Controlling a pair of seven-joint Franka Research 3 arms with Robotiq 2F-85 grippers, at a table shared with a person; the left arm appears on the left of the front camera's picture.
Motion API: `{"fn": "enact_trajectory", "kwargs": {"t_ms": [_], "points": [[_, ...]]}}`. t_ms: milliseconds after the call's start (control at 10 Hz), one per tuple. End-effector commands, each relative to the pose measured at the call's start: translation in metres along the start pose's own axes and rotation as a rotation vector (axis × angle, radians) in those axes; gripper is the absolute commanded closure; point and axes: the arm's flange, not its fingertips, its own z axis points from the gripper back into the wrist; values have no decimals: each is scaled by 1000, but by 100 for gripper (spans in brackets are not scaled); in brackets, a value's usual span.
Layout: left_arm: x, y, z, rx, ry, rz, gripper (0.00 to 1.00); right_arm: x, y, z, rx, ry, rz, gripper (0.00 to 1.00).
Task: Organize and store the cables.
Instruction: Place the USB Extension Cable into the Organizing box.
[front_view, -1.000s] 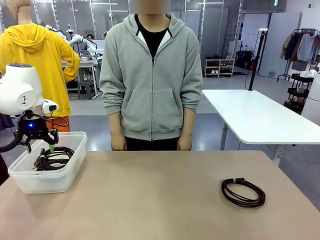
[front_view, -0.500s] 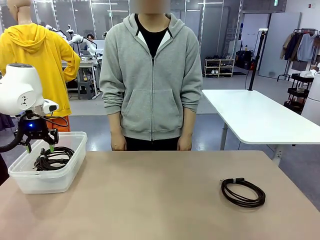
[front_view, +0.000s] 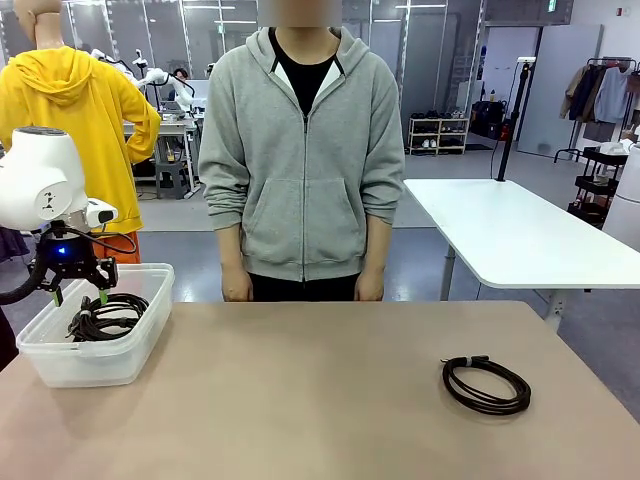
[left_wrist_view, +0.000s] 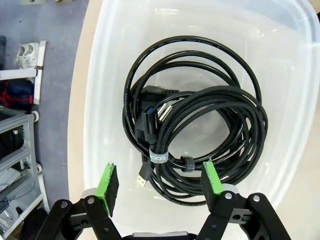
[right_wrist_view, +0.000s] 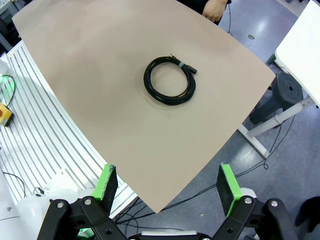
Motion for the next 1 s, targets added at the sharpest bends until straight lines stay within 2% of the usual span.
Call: {"fn": "enact_trajectory", "kwargs": {"t_ms": [0,300,400,600,900], "points": [[2,1,-1,10,-16,-8,17,1,1,0,-9,14,-20,0],[0,0,0,0,0,0,17,1,1,0,-9,14,-20,0],[-5,-1,30,-73,-78,-50,16,1,1,0,-9,14,-20,0],[-48,25,85,-239,-192,-177,16,1,1,0,-9,14,-20,0],[-132,63,122,-365,-352,-481,16,1,1,0,-9,14,-20,0]]}}
